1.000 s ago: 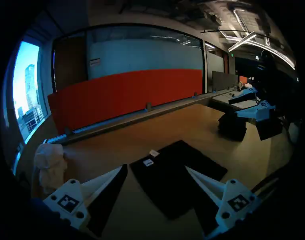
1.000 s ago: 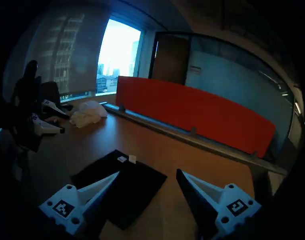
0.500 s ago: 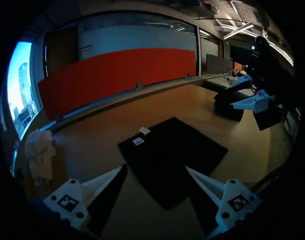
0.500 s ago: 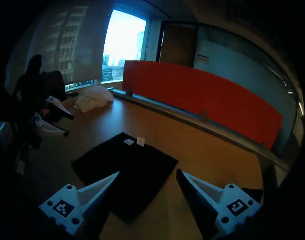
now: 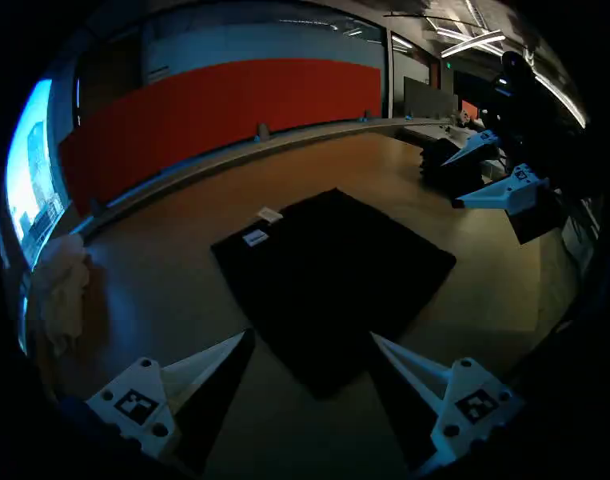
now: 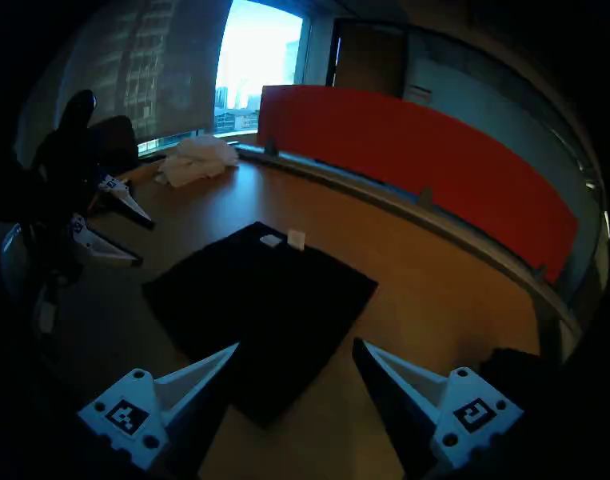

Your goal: Fold towel

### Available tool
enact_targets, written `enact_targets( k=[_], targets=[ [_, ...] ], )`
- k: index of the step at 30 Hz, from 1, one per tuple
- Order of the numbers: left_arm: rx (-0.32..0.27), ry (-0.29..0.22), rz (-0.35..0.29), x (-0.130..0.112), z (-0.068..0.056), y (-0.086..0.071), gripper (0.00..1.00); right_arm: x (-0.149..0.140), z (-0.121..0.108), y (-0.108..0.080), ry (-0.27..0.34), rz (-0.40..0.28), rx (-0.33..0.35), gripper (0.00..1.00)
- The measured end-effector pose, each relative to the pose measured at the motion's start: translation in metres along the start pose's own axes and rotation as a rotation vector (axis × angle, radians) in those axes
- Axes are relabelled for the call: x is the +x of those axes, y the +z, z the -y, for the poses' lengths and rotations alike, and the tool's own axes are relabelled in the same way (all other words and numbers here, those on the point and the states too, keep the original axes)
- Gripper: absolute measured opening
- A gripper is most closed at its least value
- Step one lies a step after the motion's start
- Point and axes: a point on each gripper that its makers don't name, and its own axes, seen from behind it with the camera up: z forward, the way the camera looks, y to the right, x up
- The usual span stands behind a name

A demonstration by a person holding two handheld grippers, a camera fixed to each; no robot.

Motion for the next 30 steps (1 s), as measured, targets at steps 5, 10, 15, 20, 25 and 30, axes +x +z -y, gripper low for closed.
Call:
enact_targets(
  k=[5,10,15,20,25,30],
  targets=[
    [-0.017,0.009,0.040,-0.016,-0.004,0.010,0.95,-0.021,0.007,0.009,-0.003,0.043,0.016,0.99],
    [-0.028,0.009,0.077,-0.031,-0.006,0.018,0.95,-0.038,0.013,0.016,-0.002,0.078,0.035,0.99],
    [-0.043,0.007,0.111,-0.044,-0.009,0.023,0.95,-0.056,0.019,0.022,-0.004,0.116,0.053,0.99],
    [-0.059,0.002,0.145,-0.056,-0.013,0.028,0.95,-0.073,0.025,0.025,-0.005,0.155,0.075,0.99],
    [-0.060,0.009,0.166,-0.064,-0.014,0.031,0.95,-0.083,0.031,0.027,-0.009,0.178,0.097,0.99],
    [-0.068,0.017,0.184,-0.069,-0.016,0.034,0.95,-0.090,0.035,0.027,-0.011,0.196,0.116,0.97]
  ],
)
